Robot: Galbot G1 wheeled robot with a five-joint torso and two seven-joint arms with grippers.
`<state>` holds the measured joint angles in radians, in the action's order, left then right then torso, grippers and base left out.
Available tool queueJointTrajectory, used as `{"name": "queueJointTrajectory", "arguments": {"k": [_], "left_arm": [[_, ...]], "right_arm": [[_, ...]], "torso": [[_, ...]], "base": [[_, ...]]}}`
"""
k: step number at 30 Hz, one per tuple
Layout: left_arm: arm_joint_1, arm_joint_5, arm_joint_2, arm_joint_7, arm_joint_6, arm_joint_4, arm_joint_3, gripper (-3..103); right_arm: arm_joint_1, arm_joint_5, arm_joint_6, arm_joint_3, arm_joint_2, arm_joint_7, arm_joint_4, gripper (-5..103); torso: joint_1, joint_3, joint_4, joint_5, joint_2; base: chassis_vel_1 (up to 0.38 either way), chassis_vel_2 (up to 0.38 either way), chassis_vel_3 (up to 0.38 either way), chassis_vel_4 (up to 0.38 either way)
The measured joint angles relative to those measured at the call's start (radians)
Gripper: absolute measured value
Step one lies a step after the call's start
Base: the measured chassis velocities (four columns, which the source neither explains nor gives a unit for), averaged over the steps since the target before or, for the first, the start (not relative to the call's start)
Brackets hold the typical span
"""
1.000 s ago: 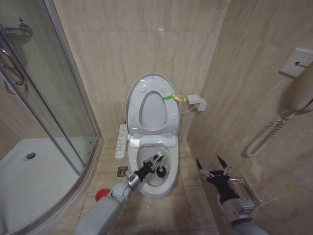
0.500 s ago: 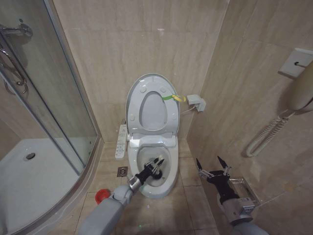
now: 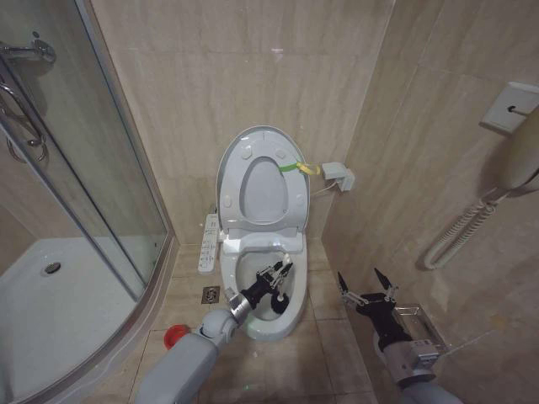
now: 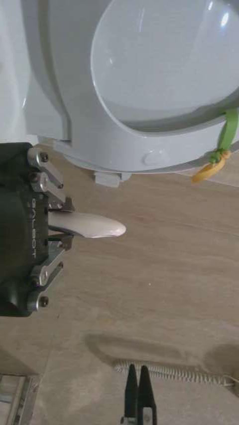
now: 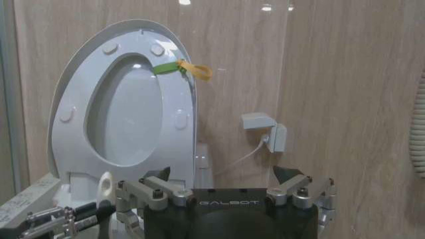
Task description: Open the toilet lid, clean the toilet bowl with a toilet brush, close the toilet lid, and flush.
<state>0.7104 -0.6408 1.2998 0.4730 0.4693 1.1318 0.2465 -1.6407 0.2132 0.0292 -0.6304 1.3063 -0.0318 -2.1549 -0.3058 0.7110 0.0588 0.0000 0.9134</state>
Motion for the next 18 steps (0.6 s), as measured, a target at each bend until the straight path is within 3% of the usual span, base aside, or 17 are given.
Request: {"name": "queueJointTrajectory", "arguments": {"k": [3, 6, 10, 18], "left_arm": [[0.0, 0.002, 0.005, 0.007, 0.005, -0.029, 0.0, 22], [-0.009, 0.018, 0.031, 0.034, 0.032, -0.147, -0.018, 22], [-0.015, 0.021, 0.042, 0.046, 0.044, -0.217, -0.038, 22], [-0.016, -0.026, 0.02, 0.022, 0.014, -0.101, -0.02, 22]], "right_arm": [[0.0, 0.0, 0.0, 0.0, 0.0, 0.0, 0.0, 100], [0.0, 0.0, 0.0, 0.0, 0.0, 0.0, 0.0, 100], [0.0, 0.0, 0.0, 0.0, 0.0, 0.0, 0.0, 100], [0.0, 0.0, 0.0, 0.0, 0.0, 0.0, 0.0, 100]], "torso": [[0.0, 0.0, 0.0, 0.0, 0.0], [0.0, 0.0, -0.0003, -0.0003, 0.0], [0.0, 0.0, -0.0007, 0.0, 0.0], [0.0, 0.0, 0.0, 0.0, 0.0]], "base": [[0.0, 0.0, 0.0, 0.0], [0.0, 0.0, 0.0, 0.0], [0.0, 0.0, 0.0, 0.0], [0.0, 0.0, 0.0, 0.0]]}}
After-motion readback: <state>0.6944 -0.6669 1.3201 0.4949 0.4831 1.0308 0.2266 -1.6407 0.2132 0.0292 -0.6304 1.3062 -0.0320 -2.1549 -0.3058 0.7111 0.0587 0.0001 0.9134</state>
